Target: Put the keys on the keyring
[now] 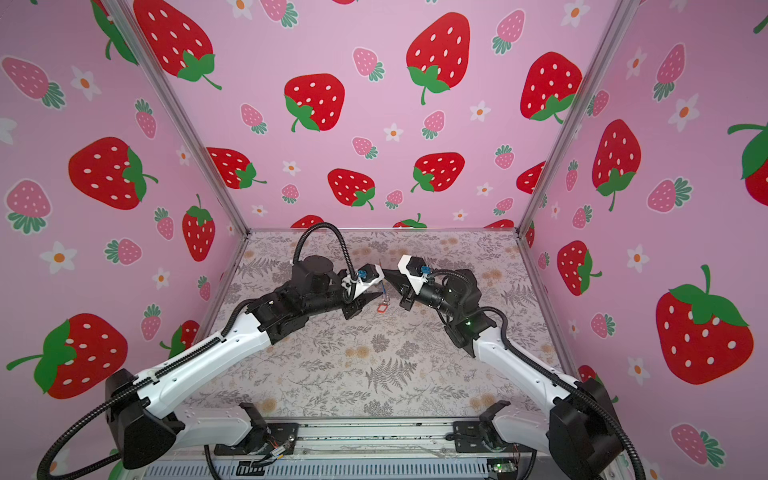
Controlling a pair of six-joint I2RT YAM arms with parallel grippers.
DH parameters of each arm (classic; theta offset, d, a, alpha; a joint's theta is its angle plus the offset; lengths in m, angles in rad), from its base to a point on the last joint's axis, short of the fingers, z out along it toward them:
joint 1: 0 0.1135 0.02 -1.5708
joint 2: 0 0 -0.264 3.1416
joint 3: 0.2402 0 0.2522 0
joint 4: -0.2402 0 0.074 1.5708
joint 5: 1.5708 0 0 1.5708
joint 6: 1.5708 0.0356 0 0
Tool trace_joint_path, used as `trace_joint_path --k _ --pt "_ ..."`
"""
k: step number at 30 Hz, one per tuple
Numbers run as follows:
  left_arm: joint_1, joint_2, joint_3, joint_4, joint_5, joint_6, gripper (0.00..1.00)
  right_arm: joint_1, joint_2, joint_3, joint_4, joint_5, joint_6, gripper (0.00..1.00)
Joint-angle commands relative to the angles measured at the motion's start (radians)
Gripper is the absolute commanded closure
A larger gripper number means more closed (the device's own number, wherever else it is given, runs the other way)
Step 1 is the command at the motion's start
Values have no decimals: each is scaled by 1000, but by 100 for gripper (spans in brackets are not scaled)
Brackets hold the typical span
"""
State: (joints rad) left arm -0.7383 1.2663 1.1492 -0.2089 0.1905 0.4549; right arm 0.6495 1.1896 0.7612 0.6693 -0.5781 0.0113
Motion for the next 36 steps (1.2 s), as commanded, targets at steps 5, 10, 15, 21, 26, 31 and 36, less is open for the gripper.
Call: trace_joint_path --k 5,10,15,21,26,31,36 --pt "83 -100 -17 0 15 17 60 -11 -1 -10 47 -43 7 100" --pt "109 -60 57 -26 185 2 67 -11 4 -11 68 -90 15 100" --pt "124 -2 126 -44 364 -22 68 -12 7 -9 75 -142 20 100" --pt "132 24 142 -49 406 -36 68 -13 4 -10 79 -154 19 100" --pt "136 35 138 -31 397 -54 71 -13 4 -4 75 -162 14 100" --pt "136 42 136 -17 398 -62 75 -13 4 -5 76 -162 10 100" --pt "136 49 140 -16 406 -61 83 -13 3 -12 92 -164 9 100"
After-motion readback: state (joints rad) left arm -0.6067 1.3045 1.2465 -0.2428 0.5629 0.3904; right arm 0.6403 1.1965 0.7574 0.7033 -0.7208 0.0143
